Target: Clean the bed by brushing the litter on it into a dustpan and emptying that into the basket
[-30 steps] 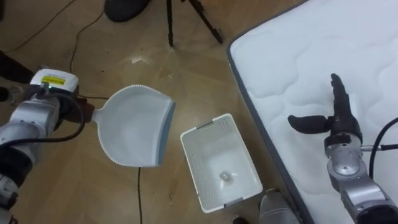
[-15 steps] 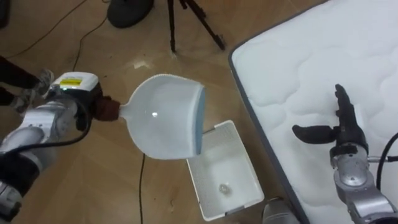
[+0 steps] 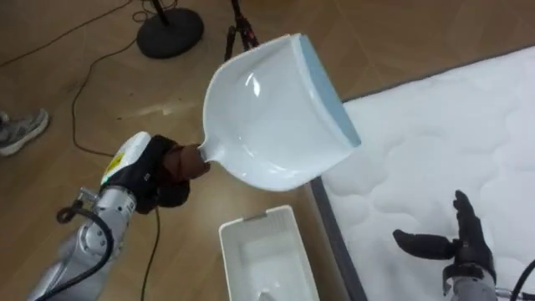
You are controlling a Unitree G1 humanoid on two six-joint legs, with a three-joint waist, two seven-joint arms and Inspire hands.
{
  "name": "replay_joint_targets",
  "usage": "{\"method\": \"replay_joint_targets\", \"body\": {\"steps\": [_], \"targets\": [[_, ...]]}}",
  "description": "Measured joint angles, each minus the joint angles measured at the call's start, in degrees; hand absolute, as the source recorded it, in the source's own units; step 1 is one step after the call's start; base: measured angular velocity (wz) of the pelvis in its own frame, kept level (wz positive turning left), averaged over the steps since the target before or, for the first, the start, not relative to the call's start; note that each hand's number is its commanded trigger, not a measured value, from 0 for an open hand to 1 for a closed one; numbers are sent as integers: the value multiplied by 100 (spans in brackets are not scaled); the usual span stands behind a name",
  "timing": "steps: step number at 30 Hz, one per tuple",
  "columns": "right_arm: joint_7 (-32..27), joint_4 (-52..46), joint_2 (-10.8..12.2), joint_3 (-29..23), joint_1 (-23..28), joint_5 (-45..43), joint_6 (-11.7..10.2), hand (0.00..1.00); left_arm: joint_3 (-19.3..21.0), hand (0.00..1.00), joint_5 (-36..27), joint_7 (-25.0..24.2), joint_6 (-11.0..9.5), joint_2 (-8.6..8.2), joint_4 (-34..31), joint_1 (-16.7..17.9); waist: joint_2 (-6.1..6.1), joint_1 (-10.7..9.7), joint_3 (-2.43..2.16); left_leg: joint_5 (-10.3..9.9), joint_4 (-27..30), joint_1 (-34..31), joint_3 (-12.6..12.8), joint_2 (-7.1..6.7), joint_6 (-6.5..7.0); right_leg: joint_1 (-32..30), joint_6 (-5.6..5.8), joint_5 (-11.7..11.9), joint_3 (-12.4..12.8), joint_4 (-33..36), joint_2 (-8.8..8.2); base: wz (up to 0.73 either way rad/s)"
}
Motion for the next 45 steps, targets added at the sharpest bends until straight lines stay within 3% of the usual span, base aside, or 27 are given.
{"method": "replay_joint_targets", "body": {"steps": [2, 5, 7, 9, 10, 11, 12, 13, 14, 15, 17, 18, 19, 20, 23, 28, 32, 33, 34, 35, 36, 37, 39, 41, 42, 44, 45], "targets": [[42, -150, 36, -25, 140, -9, 4, 0, 8, 100, -97, 154, -163, -152, -171, 85, -80, -7, -1, -56, -88, 224, 265, 9, 7, 64, -1, 26, 14, 10, 40, -70], [49, -275, 52, -44, 203, -12, 73, 0, 93, 100, -199, 199, -253, -191, -376, 380, -146, 33, 23, -124, -143, 478, 582, 31, 24, 68, -59, 162, -19, 6, 137, -117], [75, -270, 47, -44, 200, 36, 118, 0, 163, 100, -210, 249, -264, -236, -375, 517, -216, 116, 29, -127, -231, 616, 904, 41, 28, 59, -192, 378, -480, -139, 84, -154], [94, -277, 75, -42, 179, 40, 166, 0, 248, 100, -231, 301, -262, -290, -376, 581, -241, 131, 24, -108, -287, 549, 1021, 174, 53, 212, -265, 885, -715, -719, 210, -135], [100, -282, 128, -53, 197, 48, 243, 0, 265, 100, -318, 310, -267, -302, -360, 558, -279, 106, 22, -107, -314, 495, 1432, 300, 56, 218, -180, 718, -1119, -471, 132, -89], [97, -279, 123, -97, 235, 61, 345, 0, 242, 100, -484, 310, -269, -383, -357, 569, -324, 122, 12, -87, -387, 563, 1708, 328, 82, 260, -124, 226, -1600, 268, -158, -89], [87, -279, 124, -145, 232, 73, 370, 0, 234, 100, -596, 310, -267, -427, -356, 575, -344, 173, 5, -79, -403, 583, 1896, 325, 95, 302, -84, 29, -1763, 612, -360, -110], [56, -287, 121, -184, 201, 74, 365, 0, 242, 100, -782, 314, -257, -497, -356, 585, -383, 233, -2, -79, -394, 633, 2212, 304, 97, 470, 78, -260, -1940, 1121, -792, -122], [41, -359, 122, -181, 188, 80, 364, 0, 242, 100, -923, 335, -214, -538, -356, 590, -408, 332, -6, -80, -368, 636, 2450, 294, 100, 734, 221, -361, -1996, 1280, -1195, -119], [41, -417, 124, -177, 192, 80, 364, 0, 241, 100, -992, 335, -199, -549, -356, 594, -417, 337, -2, -80, -358, 641, 2545, 290, 102, 873, 263, -364, -2044, 1288, -1362, -104], [29, -513, 138, -146, 152, 81, 350, 0, 242, 100, -1112, 348, -128, -565, -357, 597, -478, 365, 15, -80, -287, 615, 2798, 284, 103, 1461, 454, -140, -2054, 944, -1896, -83], [28, -513, 139, -147, 132, 80, 349, 0, 242, 100, -1112, 349, -121, -566, -356, 597, -501, 364, 26, -78, -240, 596, 2830, 290, 105, 1566, 523, -109, -2066, 788, -1979, -65], [36, -511, 139, -147, 92, 80, 348, 0, 239, 100, -1116, 347, -114, -572, -351, 598, -542, 354, 46, -55, -158, 552, 2818, 304, 107, 1667, 713, -195, -2089, 486, -2000, -74], [53, -512, 128, -149, 39, 63, 350, 0, 222, 100, -1180, 348, -114, -596, -336, 620, -537, 366, 49, -11, -87, 482, 2656, 344, 93, 1659, 782, -247, -2155, 281, -1971, -81], [153, -700, 185, -134, 12, -1, 349, 0, 222, 100, -1494, 346, -114, -605, -337, 697, -515, 354, 30, 45, 144, 208, 2092, 520, 3, 1661, 801, -258, -2203, -231, -1750, -89], [259, -729, 186, -255, 123, -196, 355, 0, 220, 100, -1566, 190, -53, -640, -336, 881, -614, 64, -9, 195, 172, 94, 2213, 760, -186, 1672, 830, -245, -2205, -716, -1465, -35], [309, -938, 190, -398, 331, -261, 356, 0, 220, 100, -1570, -116, 11, -672, -334, 1056, -616, -108, -7, 371, 204, 118, 2273, 1025, -316, 1613, 592, -237, -2197, -711, -1237, -16], [310, -969, 190, -432, 359, -263, 355, 0, 223, 72, -1571, -164, 13, -673, -320, 1075, -616, -132, -7, 391, 213, 117, 2275, 1058, -332, 1606, 555, -258, -2199, -702, -1210, -13], [309, -978, 192, -500, 387, -273, 355, 0, 223, 32, -1571, -259, 19, -676, -263, 1073, -614, -156, -8, 427, 244, 117, 2288, 1127, -375, 1581, 488, -278, -2172, -694, -1147, -16], [316, -982, 195, -570, 396, -311, 355, 0, 224, 0, -1571, -334, 20, -682, -214, 1073, -608, -155, -13, 482, 272, 117, 2280, 1154, -411, 1540, 443, -297, -2093, -695, -1073, -23], [319, -982, 194, -615, 398, -374, 355, 0, 226, 0, -1572, -384, 19, -694, -200, 1074, -607, -153, -12, 502, 271, 115, 2253, 1161, -431, 1517, 411, -295, -2050, -692, -1036, -37], [334, -982, 190, -670, 410, -475, 354, 0, 225, 0, -1568, -437, 19, -728, -152, 1078, -600, -132, -13, 529, 266, 115, 2072, 1174, -476, 1486, 355, -290, -1952, -685, -963, -63], [388, -1051, 191, -683, 409, -483, 354, 0, 242, 0, -1568, -446, 20, -734, -109, 1169, -589, -20, -10, 563, 214, 112, 1316, 1070, -556, 1418, 284, -286, -1624, -666, -809, -93], [529, -1179, 191, -693, 415, -487, 346, 0, 362, 0, -1568, -480, 20, -783, -113, 1360, -526, 74, -32, 514, 156, 155, 27, 927, -769, 1351, 201, -252, -1124, -673, -556, -119], [565, -1183, 191, -692, 419, -487, 344, 0, 377, 0, -1567, -476, 19, -789, -112, 1398, -513, 110, -39, 498, 129, 189, -184, 905, -797, 1319, 173, -239, -981, -660, -490, -125], [664, -1172, 216, -662, 453, -485, 345, 0, 414, 0, -1569, -467, 18, -809, -114, 1571, -482, 216, -46, 467, 97, 410, -790, 869, -841, 1309, 106, -186, -414, -679, -269, -129], [697, -1173, 227, -653, 473, -476, 345, 0, 421, 0, -1575, -460, 18, -815, -116, 1620, -478, 219, -48, 466, 81, 478, -888, 860, -842, 1317, 97, -181, -294, -676, -234, -114]]}}
